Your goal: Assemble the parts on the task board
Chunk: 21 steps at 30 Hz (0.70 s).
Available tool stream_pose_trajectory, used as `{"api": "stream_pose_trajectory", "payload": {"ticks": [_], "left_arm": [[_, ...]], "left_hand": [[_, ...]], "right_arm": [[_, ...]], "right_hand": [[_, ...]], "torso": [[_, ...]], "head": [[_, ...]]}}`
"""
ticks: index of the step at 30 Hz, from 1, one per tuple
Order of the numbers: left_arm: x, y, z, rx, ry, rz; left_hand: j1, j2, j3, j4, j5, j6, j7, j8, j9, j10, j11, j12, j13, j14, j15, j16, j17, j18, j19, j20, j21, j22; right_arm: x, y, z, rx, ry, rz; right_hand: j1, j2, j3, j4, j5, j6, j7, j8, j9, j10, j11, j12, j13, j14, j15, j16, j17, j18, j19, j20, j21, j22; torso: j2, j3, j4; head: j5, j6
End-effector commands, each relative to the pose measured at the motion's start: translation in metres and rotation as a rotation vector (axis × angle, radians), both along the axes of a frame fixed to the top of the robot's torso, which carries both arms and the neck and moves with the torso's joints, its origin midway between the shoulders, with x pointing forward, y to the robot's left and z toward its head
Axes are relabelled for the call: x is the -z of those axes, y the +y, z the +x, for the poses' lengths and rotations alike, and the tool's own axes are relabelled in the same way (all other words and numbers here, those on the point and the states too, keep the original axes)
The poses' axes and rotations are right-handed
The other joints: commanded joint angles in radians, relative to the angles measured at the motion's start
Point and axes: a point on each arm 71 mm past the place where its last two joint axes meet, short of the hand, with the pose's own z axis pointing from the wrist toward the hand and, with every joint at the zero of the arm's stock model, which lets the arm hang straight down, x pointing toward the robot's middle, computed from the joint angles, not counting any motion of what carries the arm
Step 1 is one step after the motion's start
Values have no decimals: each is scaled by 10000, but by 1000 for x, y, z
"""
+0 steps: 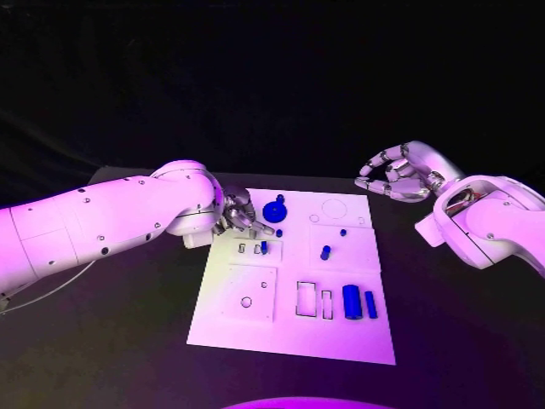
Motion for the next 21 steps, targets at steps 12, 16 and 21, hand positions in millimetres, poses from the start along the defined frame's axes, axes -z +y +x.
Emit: {"api": "stream_pose_trajectory", "payload": {"ticks": [12,16,21], "left_arm": [[5,-13,-1,401,400,338],[6,-14,0,436,452,378],[7,-13,1,439,521,451]], "left_hand": [[134,26,-38,6,11,-150,16,52,60,-156,-14,-126,-120,999,-64,95,2433,-158,115,-25,89,100],[174,-15,-4,11,15,-170,19,58,86,-163,-11,-128,-118,1005,-61,108,2455,-159,114,-23,95,106],[-238,-883,1928,92,-4,-263,18,38,351,-191,34,-133,-98,1006,-68,113,2462,-162,90,2,158,196]], "right_arm": [[1,1,1,-28,141,-174],[2,1,1,-30,155,-181],[2,1,1,-26,165,-187]], "right_hand": [[-17,-52,62,-8,107,-105,19,73,22,-2,-54,-29,692,868,-80,-50,1814,-72,874,-91,-58,2453],[-32,-53,64,-5,131,-118,22,75,28,2,-52,-26,695,867,-79,-51,1814,-70,869,-91,-65,2448],[-38,-53,66,-4,144,-126,23,75,30,-1,-51,-30,691,867,-78,-52,1811,-71,873,-90,-60,2452]], "torso": [[6,8,-1],[6,8,-1],[5,8,-9]], "head": [[29,-8],[40,-6],[57,-11]]}}
